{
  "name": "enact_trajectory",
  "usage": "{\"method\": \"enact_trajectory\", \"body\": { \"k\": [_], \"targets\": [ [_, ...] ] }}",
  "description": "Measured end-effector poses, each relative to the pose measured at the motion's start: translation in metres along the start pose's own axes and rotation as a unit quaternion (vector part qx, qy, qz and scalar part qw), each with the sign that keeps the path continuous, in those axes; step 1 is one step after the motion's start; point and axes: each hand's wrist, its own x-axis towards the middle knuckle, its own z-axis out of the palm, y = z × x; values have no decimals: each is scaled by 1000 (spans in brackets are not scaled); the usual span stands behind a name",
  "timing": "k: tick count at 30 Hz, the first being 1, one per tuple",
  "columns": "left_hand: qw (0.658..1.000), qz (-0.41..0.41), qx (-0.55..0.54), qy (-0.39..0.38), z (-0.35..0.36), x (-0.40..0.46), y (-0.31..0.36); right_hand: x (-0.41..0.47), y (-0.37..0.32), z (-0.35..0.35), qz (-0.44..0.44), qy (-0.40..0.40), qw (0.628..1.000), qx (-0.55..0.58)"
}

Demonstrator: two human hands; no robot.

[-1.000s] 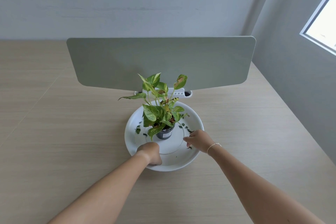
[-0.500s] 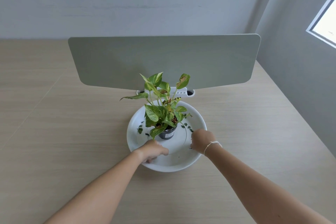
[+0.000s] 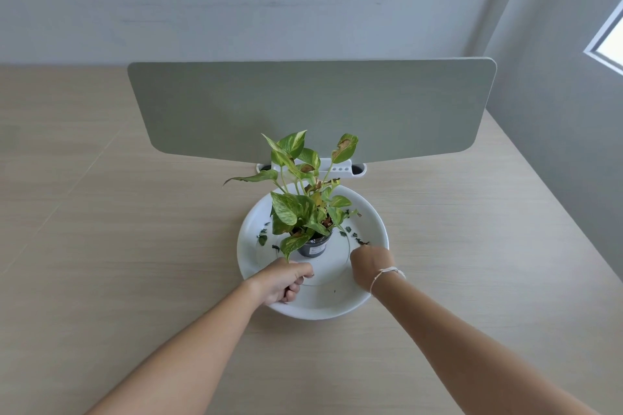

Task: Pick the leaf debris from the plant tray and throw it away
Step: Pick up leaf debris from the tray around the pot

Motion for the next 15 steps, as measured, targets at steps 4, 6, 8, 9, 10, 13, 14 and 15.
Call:
{"method": "enact_trajectory", "body": {
  "k": [4, 6, 8, 9, 10, 13, 14, 15],
  "targets": [
    [999, -4, -34, 0, 2, -2, 0, 0, -4, -7, 6, -28, 994, 104],
    [999, -5, -49, -1, 2, -3, 1, 3, -5, -13, 38, -74, 962, 259],
    [998, -7, -55, -1, 2, -5, 1, 3, -3, -19, 77, -141, 838, 521],
    [998, -7, -62, -4, 1, -7, 0, 2, 0, -20, 90, -164, 759, 624],
    [997, -8, -77, -9, 1, -7, 0, 0, 3, -21, 92, -175, 691, 695],
    [989, -11, -145, -20, -1, -10, 0, -6, 7, -19, 75, -174, 579, 793],
    [985, -10, -169, -19, -1, -10, -1, -8, 6, -19, 68, -169, 561, 807],
    [981, -8, -193, -17, -1, -11, -1, -10, 5, -20, 63, -164, 552, 815]
  ]
}}
